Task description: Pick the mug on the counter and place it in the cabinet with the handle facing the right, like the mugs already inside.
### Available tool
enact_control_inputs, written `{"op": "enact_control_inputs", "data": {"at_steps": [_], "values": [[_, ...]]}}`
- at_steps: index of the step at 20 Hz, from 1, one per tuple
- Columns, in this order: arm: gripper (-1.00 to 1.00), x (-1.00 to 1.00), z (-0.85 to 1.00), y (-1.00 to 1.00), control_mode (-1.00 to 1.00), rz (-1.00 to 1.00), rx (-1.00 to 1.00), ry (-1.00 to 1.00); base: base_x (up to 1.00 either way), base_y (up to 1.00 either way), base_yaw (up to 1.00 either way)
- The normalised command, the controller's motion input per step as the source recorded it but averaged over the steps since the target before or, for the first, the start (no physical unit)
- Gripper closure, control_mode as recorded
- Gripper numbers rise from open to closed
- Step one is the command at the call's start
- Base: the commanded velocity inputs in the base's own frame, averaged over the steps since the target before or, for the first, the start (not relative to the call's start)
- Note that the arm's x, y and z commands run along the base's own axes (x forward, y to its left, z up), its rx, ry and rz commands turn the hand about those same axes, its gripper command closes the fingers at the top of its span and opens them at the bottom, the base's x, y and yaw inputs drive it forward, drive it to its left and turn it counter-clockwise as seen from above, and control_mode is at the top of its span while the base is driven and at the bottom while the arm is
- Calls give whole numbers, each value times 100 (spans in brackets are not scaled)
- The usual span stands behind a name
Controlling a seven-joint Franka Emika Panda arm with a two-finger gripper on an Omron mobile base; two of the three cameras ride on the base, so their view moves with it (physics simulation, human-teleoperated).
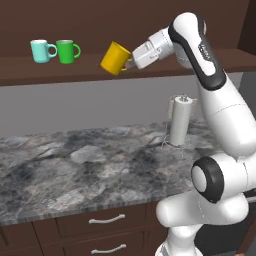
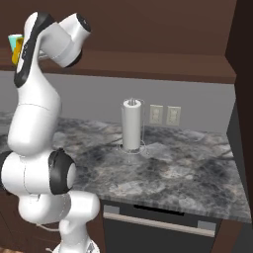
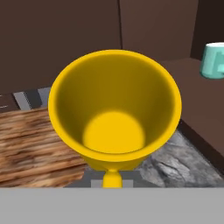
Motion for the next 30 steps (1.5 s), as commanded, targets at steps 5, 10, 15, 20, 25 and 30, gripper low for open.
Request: {"op": "enact_control_inputs", "data": {"at_steps": [5,10,15,20,25,30], "values": [[100,59,0,-4,-100,0,-1,0,0,0,0],[100,50,-5,-5,-100,-1,-6,-1,0,0,0],[100,45,-5,-11,-100,-3,-8,-1,0,0,0],[100,48,-1,-10,-100,-3,-1,-1,0,0,0],[100,40,-27,1,-100,0,0,0,0,0,0],[100,51,-15,0,-100,0,-1,-2,0,0,0]]}}
